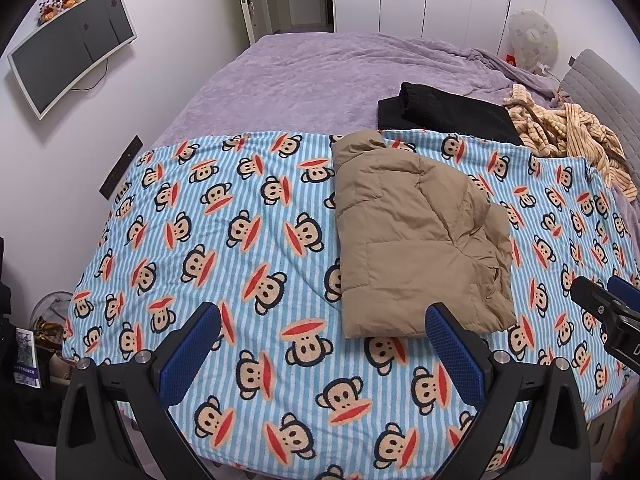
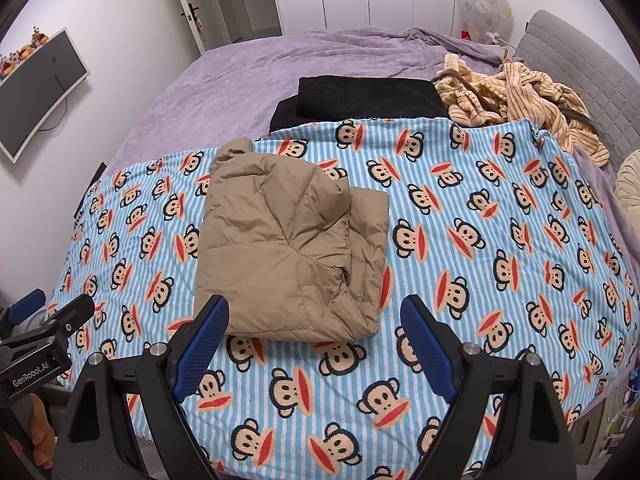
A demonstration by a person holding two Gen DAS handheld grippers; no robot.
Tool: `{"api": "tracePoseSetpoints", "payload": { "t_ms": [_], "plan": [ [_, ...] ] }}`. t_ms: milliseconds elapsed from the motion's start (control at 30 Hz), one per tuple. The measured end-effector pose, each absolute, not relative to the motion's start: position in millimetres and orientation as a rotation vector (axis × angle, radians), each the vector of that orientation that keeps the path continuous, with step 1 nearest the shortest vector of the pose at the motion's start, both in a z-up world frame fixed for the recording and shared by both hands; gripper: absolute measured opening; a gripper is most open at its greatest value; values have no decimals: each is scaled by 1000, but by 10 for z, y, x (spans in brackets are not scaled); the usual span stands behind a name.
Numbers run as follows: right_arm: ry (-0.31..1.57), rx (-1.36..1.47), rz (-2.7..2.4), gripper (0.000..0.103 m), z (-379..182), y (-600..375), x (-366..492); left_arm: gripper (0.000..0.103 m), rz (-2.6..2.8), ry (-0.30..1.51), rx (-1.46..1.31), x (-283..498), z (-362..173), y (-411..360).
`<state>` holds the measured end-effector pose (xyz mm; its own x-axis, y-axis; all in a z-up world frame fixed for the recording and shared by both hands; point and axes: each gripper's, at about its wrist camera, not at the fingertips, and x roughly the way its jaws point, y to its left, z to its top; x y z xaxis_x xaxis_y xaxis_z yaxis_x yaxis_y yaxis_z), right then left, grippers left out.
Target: Fold large clothes
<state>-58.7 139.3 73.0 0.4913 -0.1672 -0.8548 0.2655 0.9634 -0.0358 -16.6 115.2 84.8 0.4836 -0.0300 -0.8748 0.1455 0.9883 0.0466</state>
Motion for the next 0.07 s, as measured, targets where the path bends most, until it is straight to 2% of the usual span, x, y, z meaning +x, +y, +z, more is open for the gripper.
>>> {"api": "tracePoseSetpoints", "payload": {
  "t_ms": [67],
  "plan": [
    [1026, 106, -263, 90, 722, 1393, -599, 102, -109, 1064, 120, -153, 850, 1139]
  ]
}}
